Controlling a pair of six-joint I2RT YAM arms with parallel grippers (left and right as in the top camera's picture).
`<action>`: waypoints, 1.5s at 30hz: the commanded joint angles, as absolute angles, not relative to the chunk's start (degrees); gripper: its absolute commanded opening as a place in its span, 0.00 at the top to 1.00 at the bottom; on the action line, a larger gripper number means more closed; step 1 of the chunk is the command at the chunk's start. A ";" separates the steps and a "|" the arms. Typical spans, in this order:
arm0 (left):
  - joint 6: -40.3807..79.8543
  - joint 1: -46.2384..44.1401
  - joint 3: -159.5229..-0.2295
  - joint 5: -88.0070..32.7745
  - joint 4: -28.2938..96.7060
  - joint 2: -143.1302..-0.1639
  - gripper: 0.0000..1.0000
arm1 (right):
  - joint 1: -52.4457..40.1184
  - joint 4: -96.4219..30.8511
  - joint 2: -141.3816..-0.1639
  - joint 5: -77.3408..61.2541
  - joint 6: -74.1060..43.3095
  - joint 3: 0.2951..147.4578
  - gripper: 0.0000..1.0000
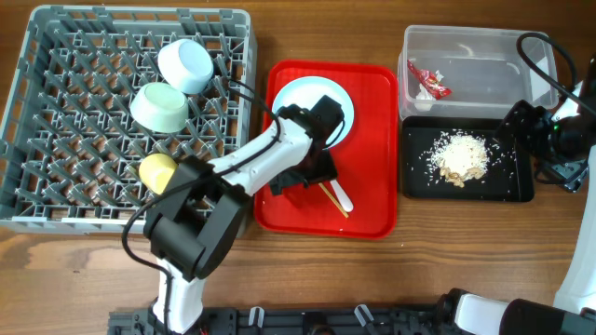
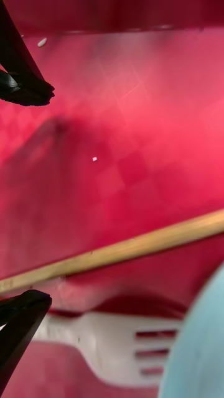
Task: Sort waste into correct bins and load items into the dishwasher rack
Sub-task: 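Reach the left gripper down to the wooden chopsticks on the red tray, then grasp the chopsticks and drop them into the dish rack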
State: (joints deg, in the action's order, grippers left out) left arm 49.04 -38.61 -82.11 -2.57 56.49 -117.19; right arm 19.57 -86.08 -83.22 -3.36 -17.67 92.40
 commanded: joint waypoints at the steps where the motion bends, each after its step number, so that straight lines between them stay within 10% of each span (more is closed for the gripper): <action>1: 50.19 -39.33 -81.58 -0.95 56.36 -118.32 0.06 | 19.57 -86.15 -82.08 -2.96 -16.64 92.99 0.00; 5: 50.19 -39.51 -81.58 -0.97 56.36 -118.32 0.34 | 19.57 -86.19 -82.08 -2.96 -16.64 92.99 0.00; 26: 50.22 -39.77 -76.93 -0.97 53.10 -118.32 0.27 | 19.57 -86.48 -82.08 -3.01 -16.64 92.99 0.00; 34: 50.19 -39.75 -76.93 -1.02 53.12 -118.32 0.68 | 19.57 -86.70 -82.08 -3.44 -16.58 92.99 0.00; 45: 50.17 -39.75 -76.93 -0.99 52.03 -118.30 0.87 | 19.57 -86.83 -82.08 -3.42 -16.58 92.99 0.00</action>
